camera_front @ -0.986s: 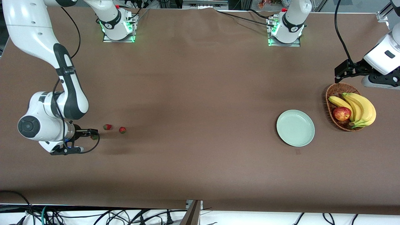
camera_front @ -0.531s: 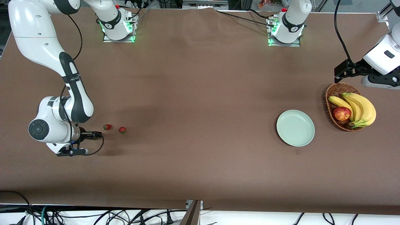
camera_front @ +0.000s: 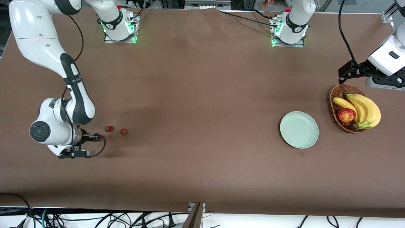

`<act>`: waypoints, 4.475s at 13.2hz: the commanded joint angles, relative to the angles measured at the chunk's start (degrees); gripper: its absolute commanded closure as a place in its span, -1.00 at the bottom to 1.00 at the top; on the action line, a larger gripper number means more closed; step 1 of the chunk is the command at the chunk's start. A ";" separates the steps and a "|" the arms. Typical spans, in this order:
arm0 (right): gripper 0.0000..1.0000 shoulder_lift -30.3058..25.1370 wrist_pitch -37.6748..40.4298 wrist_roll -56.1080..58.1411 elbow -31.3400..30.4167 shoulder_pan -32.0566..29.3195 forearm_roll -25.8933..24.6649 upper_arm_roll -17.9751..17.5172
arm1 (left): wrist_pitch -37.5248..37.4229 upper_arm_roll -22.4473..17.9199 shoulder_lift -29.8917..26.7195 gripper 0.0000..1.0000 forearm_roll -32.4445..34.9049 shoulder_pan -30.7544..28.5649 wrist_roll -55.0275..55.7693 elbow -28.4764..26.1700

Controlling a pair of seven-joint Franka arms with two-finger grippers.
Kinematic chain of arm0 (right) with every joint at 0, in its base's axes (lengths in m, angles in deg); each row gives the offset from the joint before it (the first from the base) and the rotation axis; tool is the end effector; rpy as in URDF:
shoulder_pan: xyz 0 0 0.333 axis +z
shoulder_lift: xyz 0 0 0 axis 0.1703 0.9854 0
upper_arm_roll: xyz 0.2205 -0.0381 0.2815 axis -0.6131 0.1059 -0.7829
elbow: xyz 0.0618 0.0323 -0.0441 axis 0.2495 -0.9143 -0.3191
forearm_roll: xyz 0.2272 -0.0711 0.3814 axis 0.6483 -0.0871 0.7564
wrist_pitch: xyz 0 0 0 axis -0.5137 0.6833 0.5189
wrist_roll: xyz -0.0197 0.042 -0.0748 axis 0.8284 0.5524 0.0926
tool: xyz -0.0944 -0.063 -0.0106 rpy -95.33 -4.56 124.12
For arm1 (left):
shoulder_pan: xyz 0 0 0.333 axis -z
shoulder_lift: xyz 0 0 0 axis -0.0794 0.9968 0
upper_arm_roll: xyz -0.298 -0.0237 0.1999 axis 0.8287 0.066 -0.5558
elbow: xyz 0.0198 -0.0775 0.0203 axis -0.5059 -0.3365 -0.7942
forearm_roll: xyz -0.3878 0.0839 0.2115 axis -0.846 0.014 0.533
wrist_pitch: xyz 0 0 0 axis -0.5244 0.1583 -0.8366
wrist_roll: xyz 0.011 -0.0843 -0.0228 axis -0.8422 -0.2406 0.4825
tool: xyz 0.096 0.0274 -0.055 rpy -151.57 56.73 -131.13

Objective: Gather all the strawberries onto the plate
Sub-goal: 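Reach the right gripper down and grasp one red strawberry, then carry the strawberry toward the table middle and release it there, then return the right gripper to the strawberries while the left gripper reaches the strawberry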

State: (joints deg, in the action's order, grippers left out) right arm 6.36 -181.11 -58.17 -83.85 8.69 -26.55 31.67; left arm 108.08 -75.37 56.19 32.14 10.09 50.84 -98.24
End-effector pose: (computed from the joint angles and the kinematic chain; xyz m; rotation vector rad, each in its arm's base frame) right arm 0.7724 -0.0268 0.1762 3.0853 0.1428 -0.1757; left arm 0.6155 -0.0256 0.6354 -3.0761 0.2086 0.0057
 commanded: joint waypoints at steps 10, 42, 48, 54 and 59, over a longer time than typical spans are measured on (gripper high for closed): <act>0.90 -3.00 10.83 -3.48 10.73 4.53 0.09 -4.93 | -0.27 -0.53 -0.31 -1.00 -1.25 0.53 -0.07 -0.06; -1.00 16.18 -23.83 -72.15 24.10 47.52 0.00 -11.63 | -0.27 -0.53 -0.30 -1.00 -1.25 0.44 -0.07 -0.06; -1.00 7.03 -2.28 -53.81 24.37 33.65 0.18 -12.42 | -1.14 -0.53 0.57 -1.00 -3.61 0.53 0.19 -0.14; -1.00 4.39 12.94 -34.20 24.28 20.55 0.00 -12.15 | -7.55 4.48 5.40 -1.00 -4.77 1.14 2.73 -0.93; -1.00 2.47 18.14 -23.57 18.77 12.29 -1.14 -9.26 | -6.19 11.94 18.22 -1.00 -4.77 1.23 11.68 -1.02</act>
State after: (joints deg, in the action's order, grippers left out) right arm 12.21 -163.91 -85.80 -59.13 23.77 -26.91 21.73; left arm 99.71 -65.27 68.57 28.25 11.29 58.50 -100.80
